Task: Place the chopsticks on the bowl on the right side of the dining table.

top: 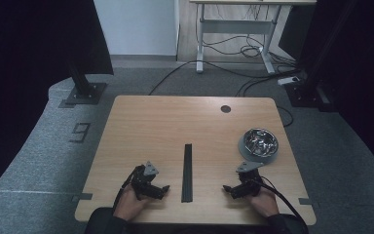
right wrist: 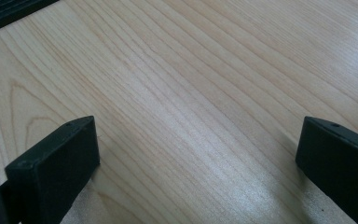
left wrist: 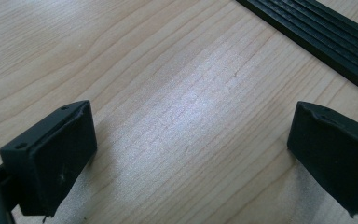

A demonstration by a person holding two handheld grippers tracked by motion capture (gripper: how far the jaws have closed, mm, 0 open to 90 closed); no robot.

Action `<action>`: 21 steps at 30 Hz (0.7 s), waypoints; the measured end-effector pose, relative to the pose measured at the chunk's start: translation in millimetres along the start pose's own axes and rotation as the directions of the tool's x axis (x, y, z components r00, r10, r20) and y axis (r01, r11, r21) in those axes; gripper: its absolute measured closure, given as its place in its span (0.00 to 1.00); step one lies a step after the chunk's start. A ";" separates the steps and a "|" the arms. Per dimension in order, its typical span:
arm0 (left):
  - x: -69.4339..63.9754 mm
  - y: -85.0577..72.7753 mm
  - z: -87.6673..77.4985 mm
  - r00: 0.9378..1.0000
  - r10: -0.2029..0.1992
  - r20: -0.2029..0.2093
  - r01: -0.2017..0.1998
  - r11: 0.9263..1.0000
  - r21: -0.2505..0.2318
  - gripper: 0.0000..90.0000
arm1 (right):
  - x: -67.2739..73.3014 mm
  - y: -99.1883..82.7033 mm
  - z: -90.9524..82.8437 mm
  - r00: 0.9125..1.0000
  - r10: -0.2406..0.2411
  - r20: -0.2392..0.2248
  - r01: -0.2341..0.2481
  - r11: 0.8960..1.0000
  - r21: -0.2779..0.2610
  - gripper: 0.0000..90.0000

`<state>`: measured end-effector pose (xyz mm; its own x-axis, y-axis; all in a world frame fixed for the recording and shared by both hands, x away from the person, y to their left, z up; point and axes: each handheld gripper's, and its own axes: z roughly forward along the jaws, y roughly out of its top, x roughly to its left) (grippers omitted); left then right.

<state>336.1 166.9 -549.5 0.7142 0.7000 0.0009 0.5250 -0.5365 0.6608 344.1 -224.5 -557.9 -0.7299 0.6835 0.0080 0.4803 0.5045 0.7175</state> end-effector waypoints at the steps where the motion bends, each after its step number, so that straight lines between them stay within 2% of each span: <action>1: 0.0 0.0 0.0 1.000 0.000 0.000 0.000 1.000 0.000 0.01 | 0.0 0.0 0.0 1.000 0.000 0.000 0.000 1.000 0.000 0.00; 21: 0.0 0.0 0.0 1.000 0.000 0.000 0.000 1.000 0.000 0.01 | 0.7 -0.1 0.0 1.000 0.004 0.006 -0.004 1.000 -0.001 0.00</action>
<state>336.1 166.9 -549.5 0.7139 0.7002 0.0012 0.5251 -0.5366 0.6605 343.5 -224.0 -558.0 -0.7248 0.6889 0.0067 0.4829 0.5011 0.7181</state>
